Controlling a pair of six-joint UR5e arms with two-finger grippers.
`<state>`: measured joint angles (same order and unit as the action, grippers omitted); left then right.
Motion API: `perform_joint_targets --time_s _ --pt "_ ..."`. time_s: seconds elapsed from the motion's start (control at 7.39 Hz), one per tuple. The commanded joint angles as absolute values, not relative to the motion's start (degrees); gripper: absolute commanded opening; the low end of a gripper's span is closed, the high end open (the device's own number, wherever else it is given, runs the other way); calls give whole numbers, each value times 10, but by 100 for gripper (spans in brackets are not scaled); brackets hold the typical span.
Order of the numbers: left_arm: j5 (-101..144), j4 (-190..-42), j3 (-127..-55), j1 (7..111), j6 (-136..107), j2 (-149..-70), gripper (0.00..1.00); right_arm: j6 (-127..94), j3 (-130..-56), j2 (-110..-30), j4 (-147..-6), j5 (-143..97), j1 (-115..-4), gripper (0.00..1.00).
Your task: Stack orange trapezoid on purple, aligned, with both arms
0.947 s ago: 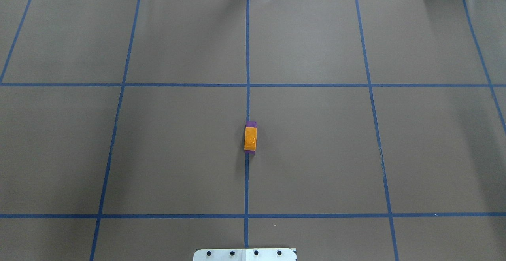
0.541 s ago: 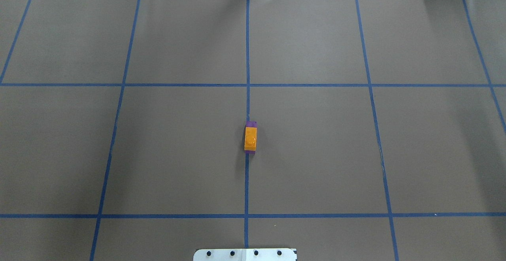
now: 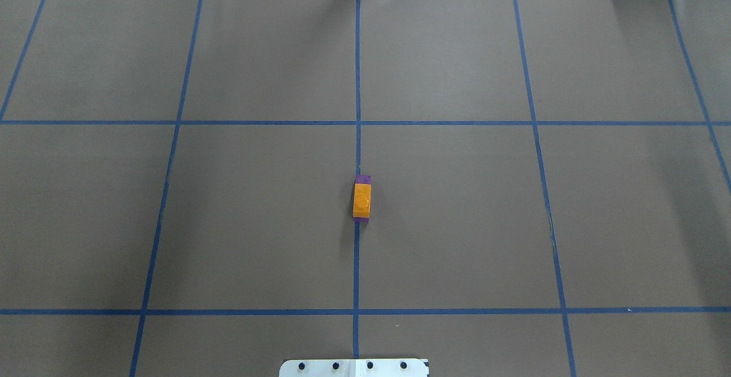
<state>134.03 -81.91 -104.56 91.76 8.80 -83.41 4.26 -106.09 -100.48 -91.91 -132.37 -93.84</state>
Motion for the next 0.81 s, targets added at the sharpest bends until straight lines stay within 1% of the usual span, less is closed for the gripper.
perform_joint_targets --time_s 0.0,0.68 --pt "1340 -818 -1051 918 88 -834 100 42 -1061 -1005 -920 -1324 -935 100" --pt "1340 -817 -1054 918 88 -834 100 41 -1060 -1005 -918 -1325 -922 100"
